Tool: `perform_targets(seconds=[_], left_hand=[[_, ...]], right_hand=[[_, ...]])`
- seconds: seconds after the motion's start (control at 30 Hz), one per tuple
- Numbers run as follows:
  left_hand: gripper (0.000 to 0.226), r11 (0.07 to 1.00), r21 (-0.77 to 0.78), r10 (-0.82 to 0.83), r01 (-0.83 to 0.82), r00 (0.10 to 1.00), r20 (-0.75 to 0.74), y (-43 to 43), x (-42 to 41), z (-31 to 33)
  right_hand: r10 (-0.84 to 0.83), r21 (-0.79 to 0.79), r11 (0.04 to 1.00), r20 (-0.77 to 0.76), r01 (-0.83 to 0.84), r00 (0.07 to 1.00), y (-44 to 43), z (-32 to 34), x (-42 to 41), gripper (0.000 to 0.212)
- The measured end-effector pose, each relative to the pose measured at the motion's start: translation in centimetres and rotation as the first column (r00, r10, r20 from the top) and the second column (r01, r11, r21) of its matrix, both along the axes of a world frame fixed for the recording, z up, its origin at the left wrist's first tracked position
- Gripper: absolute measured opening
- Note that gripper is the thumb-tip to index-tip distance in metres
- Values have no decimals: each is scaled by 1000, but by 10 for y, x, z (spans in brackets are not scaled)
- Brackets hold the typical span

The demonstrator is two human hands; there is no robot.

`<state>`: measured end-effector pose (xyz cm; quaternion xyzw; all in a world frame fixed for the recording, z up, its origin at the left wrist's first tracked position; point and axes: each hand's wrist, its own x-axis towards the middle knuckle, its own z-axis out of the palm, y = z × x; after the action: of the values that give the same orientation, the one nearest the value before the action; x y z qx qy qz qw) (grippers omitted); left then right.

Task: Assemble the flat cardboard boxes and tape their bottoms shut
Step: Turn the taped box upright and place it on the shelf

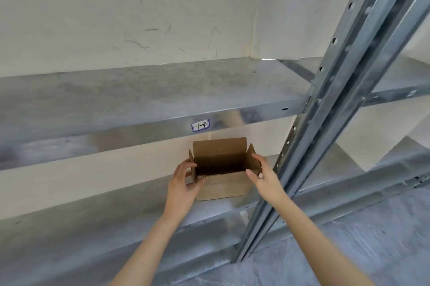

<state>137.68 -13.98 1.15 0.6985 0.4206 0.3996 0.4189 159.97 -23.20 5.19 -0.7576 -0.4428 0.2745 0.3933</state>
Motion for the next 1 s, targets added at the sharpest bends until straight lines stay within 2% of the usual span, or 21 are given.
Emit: perform_targets(seconds=[0.13,0.27,0.4,0.53,0.7,0.83,1.0], left_hand=[[41,1000,-14,17,-18,1000,-22,4,9,-2],[44,1000,0,29,-29,998,-64,4,15,-5],[58,1000,24,17,-13,989,-146,2,11,-1],[55,987,145,112,-70,946,-305,3,-9,13],[54,939,315,294,-140,801,-521,9,-56,39],[59,888,411,439,-204,637,-634,12,-118,56],[65,839,407,542,-362,476,-693,-4,-227,65]], right_hand=[[-5,-14,1000,-26,5,1000,5,0,4,52],[11,-5,1000,44,-11,999,7,1,10,51],[52,59,996,248,-68,967,13,5,7,45],[79,81,988,452,-129,889,27,16,2,44],[257,-102,963,632,-250,731,56,26,-26,59],[421,-221,902,634,-370,649,87,32,-79,67],[573,-252,791,626,-558,529,118,40,-182,71]])
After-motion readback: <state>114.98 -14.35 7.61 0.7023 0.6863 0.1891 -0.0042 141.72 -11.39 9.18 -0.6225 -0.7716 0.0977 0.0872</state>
